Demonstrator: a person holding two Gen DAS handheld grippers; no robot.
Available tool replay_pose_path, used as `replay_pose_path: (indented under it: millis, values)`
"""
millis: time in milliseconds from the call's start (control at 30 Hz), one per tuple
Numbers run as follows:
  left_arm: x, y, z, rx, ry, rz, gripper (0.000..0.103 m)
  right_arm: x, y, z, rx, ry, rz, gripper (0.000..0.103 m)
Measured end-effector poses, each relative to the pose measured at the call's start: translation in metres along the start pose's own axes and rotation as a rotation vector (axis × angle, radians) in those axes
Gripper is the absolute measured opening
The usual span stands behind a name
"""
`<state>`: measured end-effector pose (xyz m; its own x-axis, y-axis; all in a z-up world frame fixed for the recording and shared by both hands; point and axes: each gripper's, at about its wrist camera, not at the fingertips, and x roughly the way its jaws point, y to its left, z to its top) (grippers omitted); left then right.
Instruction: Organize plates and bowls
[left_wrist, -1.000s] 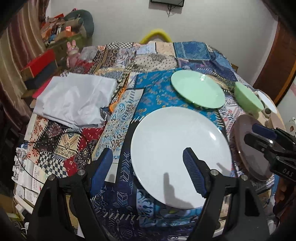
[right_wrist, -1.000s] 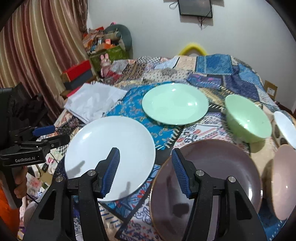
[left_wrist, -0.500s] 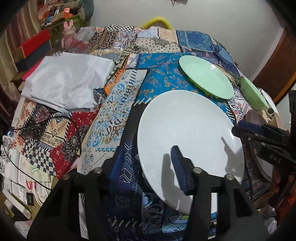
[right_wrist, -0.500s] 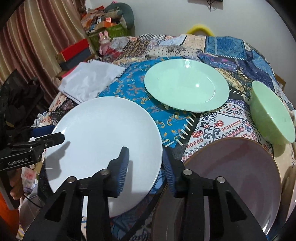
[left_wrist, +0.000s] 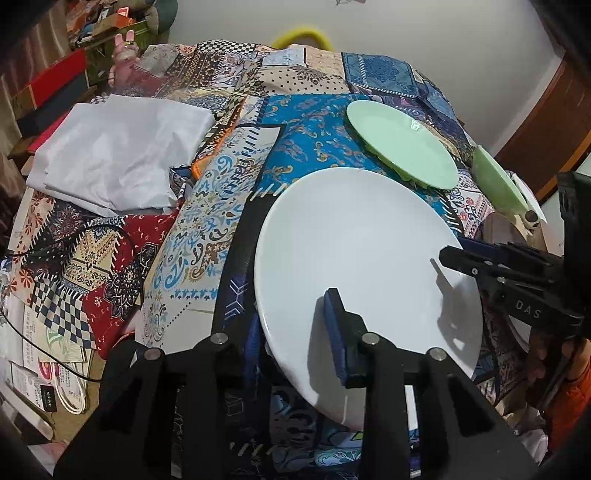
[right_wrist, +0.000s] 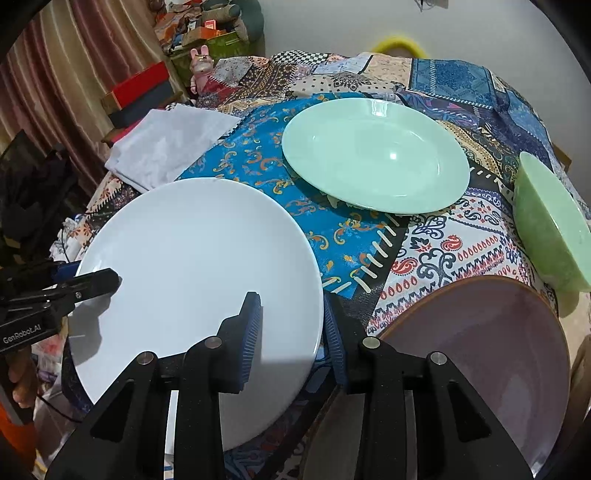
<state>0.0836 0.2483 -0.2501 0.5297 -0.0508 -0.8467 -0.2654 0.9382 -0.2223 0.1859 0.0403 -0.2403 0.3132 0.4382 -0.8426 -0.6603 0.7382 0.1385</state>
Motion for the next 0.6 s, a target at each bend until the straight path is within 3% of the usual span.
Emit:
replay_pose_path:
  millis: [267,600]
  values:
    - [-0.002,0.017,0.002,-0.041,0.012,-0.005,0.033,0.000,0.008,-0.002,-0.013,-0.003,0.033,0.032]
    - [-0.002,0.011,-0.011,-0.043,0.020,-0.028,0.037,0.005,0.011,-0.007,-0.031,0.007,0.030,0.032]
